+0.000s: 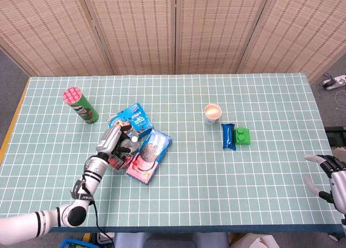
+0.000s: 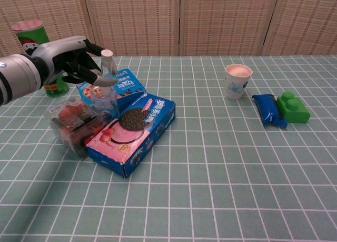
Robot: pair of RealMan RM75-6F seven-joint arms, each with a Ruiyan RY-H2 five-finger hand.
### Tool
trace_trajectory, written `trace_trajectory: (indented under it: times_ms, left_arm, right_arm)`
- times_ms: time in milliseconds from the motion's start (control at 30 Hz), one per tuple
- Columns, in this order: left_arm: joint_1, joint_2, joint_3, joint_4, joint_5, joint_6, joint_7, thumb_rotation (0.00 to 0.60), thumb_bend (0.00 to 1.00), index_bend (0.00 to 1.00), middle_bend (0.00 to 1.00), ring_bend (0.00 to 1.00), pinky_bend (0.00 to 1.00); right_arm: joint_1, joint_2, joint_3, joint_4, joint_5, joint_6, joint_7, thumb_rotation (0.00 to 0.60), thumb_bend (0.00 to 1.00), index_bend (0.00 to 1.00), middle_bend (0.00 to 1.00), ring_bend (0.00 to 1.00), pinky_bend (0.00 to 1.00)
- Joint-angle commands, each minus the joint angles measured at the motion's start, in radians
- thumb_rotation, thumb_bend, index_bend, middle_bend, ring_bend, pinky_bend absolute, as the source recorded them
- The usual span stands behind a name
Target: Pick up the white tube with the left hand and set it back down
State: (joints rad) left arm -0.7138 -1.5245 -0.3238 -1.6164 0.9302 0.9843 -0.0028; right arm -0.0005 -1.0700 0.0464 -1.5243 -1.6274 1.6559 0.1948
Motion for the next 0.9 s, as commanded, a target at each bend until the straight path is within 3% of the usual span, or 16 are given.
trace_trajectory:
  times_ms: [33,433,900]
  left_arm:
    - [0.000,-0.001,0.000,0.001,-0.001,-0.001,-0.003,0.600,0.34,0.68,1.00,1.00,1.00]
    - [0.001,-0.003,0.002,-0.004,0.013,0.005,-0.015,0.600,0.44,0.69,1.00,1.00,1.00]
    - [0.018,0.011,-0.002,-0.059,0.051,0.059,-0.008,0.600,0.47,0.73,1.00,1.00,1.00]
  right_arm:
    - [0.000,0.000,0.000,0.001,0.000,0.000,0.001,0.600,0.29,0.33,0.39,0.32,0.48]
    - [0.000,0.001,0.000,0.002,0.001,-0.001,0.004,0.600,0.29,0.33,0.39,0.32,0.48]
    - [0.001,0.001,0.000,0.003,0.000,-0.001,0.008,0.600,0.29,0.33,0.39,0.32,0.48]
